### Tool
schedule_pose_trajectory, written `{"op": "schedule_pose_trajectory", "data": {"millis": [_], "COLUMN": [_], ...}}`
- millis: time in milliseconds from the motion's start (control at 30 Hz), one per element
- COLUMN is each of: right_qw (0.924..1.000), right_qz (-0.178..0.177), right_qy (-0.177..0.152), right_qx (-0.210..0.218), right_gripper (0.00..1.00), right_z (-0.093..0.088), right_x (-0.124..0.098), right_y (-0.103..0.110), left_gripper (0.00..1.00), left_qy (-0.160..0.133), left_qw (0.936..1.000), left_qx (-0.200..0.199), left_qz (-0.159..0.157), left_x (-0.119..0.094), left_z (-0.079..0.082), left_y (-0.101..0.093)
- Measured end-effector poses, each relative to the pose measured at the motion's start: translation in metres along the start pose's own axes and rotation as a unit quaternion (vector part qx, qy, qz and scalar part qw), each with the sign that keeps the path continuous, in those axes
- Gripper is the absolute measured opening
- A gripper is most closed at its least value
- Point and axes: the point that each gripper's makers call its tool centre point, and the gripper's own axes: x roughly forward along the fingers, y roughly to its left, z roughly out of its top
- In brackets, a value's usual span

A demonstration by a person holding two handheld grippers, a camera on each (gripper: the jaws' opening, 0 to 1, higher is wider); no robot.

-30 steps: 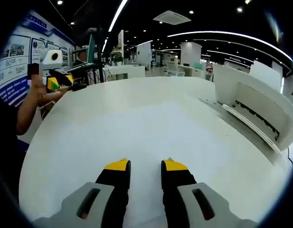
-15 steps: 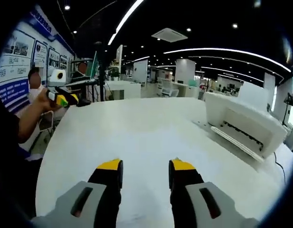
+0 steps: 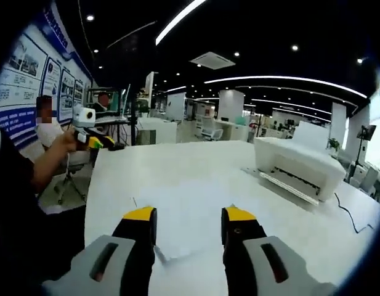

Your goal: Organize the stack of printing papers by aligning and flattening the scattered papers on the table

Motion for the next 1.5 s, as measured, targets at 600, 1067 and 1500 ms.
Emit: {"op": "schedule_pose_trajectory", "data": {"millis": [600, 1067, 1500], "right_qw": [0.9987, 0.9937, 0.9856], "right_qz": [-0.045, -0.089, -0.127], "right_qy": [-0.024, -0.068, -0.111], "right_qx": [-0.008, 0.012, 0.013], "right_gripper": [0.41, 0.41, 0.40], "right_z": [-0.010, -0.019, -0.030], "right_x": [-0.074, -0.122, -0.156], "right_y": [-0.004, 0.018, 0.055], "left_gripper": [0.35, 0.35, 0.35], "left_qy": [-0.012, -0.041, -0.060], "left_qw": [0.9989, 0.9960, 0.9954], "left_qx": [0.027, 0.034, 0.013], "left_qz": [0.036, 0.071, 0.073], "left_x": [-0.057, -0.106, -0.127], "left_z": [-0.018, -0.019, -0.030], "left_y": [-0.015, -0.024, -0.030]}}
